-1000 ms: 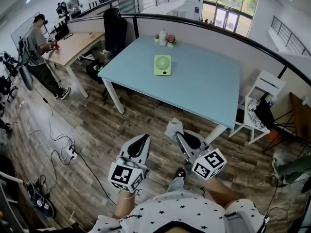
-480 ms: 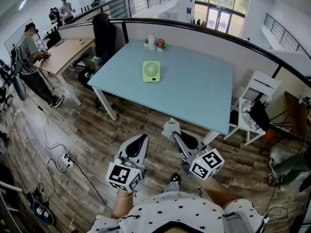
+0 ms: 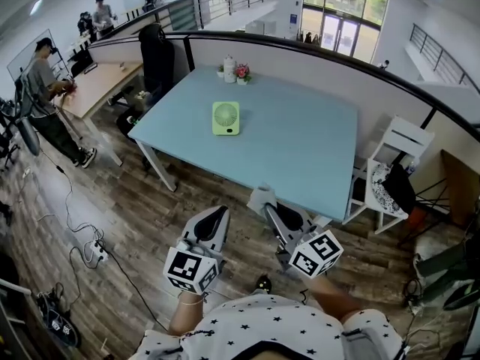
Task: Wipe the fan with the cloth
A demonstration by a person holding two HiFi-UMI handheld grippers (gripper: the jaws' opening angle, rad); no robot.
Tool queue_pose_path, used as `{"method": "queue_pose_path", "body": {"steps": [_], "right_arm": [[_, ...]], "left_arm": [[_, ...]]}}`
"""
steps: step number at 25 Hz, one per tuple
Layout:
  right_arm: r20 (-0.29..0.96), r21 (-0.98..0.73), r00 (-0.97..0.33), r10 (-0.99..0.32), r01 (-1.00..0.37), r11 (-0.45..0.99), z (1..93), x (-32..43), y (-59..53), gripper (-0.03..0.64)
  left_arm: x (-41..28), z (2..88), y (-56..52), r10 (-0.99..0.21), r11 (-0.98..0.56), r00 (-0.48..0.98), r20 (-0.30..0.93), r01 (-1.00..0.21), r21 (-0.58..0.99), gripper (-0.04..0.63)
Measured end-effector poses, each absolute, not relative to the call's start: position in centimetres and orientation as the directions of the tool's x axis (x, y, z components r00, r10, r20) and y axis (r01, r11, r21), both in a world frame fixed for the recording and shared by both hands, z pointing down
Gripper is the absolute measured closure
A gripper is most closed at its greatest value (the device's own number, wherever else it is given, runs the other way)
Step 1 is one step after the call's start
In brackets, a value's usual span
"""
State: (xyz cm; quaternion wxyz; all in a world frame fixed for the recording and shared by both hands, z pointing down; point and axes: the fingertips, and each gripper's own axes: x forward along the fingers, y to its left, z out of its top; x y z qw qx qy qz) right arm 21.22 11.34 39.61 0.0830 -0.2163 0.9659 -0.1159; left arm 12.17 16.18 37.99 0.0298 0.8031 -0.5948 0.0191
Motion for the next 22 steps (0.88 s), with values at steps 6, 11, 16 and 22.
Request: {"method": "queue_pose_path", "body": {"steps": [6,11,16,22], "right_arm": [[-0.116,-0.29,-0.895,-0.431,-0.384,0.876,40.0,21.5,9.3,0.591],[-0.119,-0.301,-0.899,-0.422,-0.372,0.878,40.3,21.2,8.2,0.591],[-0.115,-0.295,-0.89,-0.441,-0.394,0.871,40.8,20.5,6.5,0.591],[-0.09,-0.274,-0.858,-0.506,-0.467,0.841,40.5,20.3,4.0,0.591]], "left_arm": [[12.8,38.2,14.6,-0.956,-0.279,0.28,0.089,-0.96,0.021,0.563],[12.1,38.3,13.6,-0.961,-0.258,0.259,0.098,-0.966,0.019,0.563],[11.4,39.1,11.1,-0.951,-0.292,0.293,0.101,-0.956,0.025,0.563],[11.0,38.5,7.8,-0.925,-0.371,0.372,0.081,-0.928,0.035,0.563]]}}
